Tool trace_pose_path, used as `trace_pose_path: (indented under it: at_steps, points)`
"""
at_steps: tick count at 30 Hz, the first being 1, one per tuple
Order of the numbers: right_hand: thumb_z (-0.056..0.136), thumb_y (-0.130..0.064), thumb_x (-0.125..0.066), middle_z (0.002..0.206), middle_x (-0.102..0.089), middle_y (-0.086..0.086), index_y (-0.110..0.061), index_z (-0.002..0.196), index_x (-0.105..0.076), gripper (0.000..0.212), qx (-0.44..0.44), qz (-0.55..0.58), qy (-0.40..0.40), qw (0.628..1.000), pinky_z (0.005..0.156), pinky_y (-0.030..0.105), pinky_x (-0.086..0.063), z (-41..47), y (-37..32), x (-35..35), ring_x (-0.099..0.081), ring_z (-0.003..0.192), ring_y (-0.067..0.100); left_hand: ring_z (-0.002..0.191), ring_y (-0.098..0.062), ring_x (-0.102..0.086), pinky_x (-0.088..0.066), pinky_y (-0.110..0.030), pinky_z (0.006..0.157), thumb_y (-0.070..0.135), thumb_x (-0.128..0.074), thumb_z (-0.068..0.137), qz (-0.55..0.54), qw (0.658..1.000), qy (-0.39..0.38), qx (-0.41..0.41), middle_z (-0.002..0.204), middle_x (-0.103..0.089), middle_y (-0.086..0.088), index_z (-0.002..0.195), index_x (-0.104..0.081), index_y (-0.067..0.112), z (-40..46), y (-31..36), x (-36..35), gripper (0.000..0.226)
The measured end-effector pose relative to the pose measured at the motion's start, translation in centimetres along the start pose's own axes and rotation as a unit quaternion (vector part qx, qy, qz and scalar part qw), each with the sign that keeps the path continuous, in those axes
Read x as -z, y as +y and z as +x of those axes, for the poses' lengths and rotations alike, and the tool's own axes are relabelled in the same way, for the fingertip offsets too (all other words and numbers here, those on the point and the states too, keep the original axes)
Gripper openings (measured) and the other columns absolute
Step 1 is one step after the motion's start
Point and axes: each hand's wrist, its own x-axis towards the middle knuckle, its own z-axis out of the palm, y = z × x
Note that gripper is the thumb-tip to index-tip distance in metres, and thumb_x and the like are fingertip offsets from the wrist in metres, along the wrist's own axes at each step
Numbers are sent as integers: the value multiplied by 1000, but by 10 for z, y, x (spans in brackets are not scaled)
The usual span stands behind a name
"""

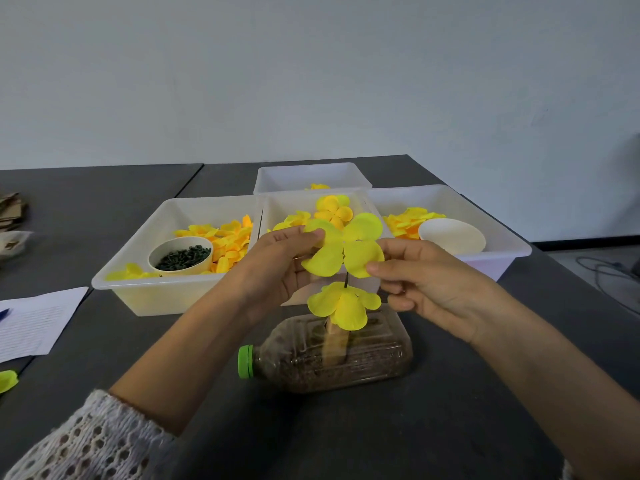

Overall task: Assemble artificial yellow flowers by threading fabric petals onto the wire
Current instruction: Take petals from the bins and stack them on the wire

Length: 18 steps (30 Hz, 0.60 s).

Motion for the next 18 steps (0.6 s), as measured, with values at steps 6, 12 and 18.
trace_pose_path:
  at_steps: [6,12,18]
  points:
    - [91,-11,-60,73,-46,5,-12,90,-70,10,-11,-63,13,998,42,18,-28,-3,0,2,-35,55,8,109,-37,-65,-56,-46,90,17,-52,96,12,1000,8,1,120,-68,-22,125,-60,-5,0,0,0,36]
    - [92,-16,-60,77,-48,10,-14,80,-69,15,-32,-51,66,996,42,20,-28,-4,4,3,-37,54,10,69,-18,-72,-62,-32,63,22,-55,98,49,998,31,7,92,-75,-7,111,-67,3,2,2,-1,25]
    - [94,-19,-57,71,-56,2,-8,85,-62,15,-63,-62,123,988,41,22,-28,1,8,6,-38,51,11,55,-1,-61,-39,-19,47,34,-48,102,220,970,101,-11,66,-68,13,86,-67,18,6,1,0,29]
